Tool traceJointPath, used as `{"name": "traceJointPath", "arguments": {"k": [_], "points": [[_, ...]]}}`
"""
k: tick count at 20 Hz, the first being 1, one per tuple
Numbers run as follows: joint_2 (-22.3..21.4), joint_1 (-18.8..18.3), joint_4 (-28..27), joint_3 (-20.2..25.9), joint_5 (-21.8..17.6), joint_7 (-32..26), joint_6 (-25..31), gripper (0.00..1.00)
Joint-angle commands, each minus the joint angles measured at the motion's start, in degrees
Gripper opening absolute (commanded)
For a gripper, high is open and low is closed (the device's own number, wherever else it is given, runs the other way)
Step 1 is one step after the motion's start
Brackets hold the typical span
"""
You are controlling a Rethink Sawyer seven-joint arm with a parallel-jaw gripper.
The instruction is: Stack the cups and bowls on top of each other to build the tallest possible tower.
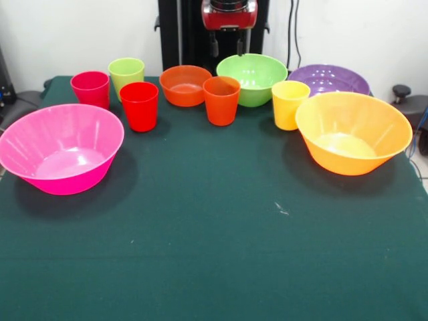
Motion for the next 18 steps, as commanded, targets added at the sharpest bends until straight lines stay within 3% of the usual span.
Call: {"name": "traceJointPath", "arguments": {"k": [1,18], "points": [[2.5,-0.7,-6.1,1.6,-4.6,3.9,-4.4,1.0],[3.9,-3.2,-7.4,2.1,-8.3,3.7,-3.8,1.0]]}}
